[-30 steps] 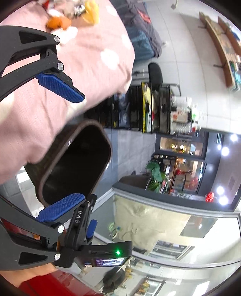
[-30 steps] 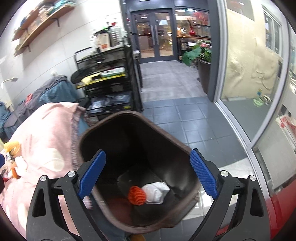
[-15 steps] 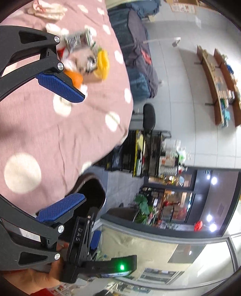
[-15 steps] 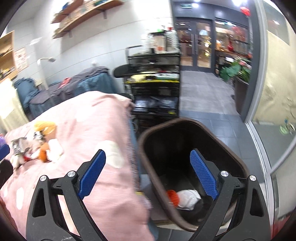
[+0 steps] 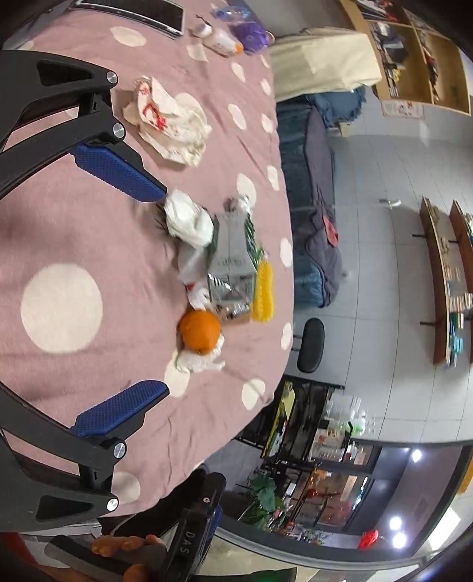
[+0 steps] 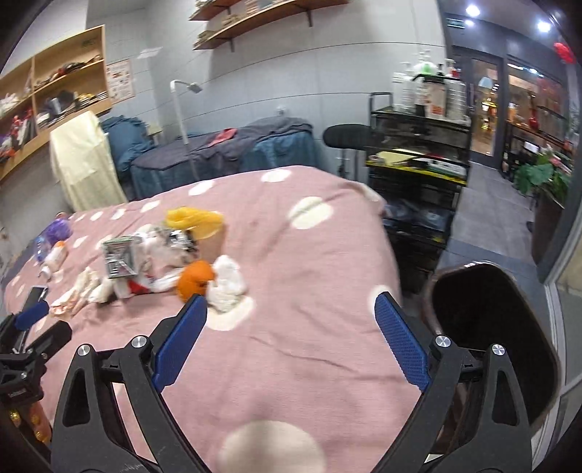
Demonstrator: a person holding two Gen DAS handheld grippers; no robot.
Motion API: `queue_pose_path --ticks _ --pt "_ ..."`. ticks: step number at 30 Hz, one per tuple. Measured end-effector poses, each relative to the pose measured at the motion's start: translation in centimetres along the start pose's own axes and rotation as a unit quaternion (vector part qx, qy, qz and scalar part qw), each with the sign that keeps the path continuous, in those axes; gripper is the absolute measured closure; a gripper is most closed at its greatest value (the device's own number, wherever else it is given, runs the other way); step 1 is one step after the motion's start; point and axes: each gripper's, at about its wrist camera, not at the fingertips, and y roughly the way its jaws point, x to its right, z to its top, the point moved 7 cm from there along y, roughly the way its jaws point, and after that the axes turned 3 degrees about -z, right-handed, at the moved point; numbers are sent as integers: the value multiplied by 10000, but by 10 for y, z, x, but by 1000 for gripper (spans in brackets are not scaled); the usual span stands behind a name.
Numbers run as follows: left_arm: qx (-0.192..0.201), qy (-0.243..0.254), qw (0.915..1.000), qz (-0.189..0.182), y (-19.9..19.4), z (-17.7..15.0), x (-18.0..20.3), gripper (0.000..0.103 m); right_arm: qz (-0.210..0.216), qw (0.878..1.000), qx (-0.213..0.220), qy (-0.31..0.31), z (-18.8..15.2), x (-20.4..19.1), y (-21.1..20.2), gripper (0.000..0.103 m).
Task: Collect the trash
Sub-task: 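Move both open tools back over the table, then grasp the crumpled white paper bag with the left tool while the right tool grasps the green carton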
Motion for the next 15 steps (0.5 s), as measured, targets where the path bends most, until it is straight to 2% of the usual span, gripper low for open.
queue_pose_path --ticks 4,9,15 --pt "-154 -319 9987 377 -7 -17 -54 6 307 9991 -108 -255 -1 -37 8 11" --pt "-329 -707 9951 611 -6 -27 -108 6 623 9966 -223 -499 -1 -76 17 11" --pt "-505 -580 9933 859 12 -23 -149 6 1132 9902 -466 -665 -1 -115 28 11"
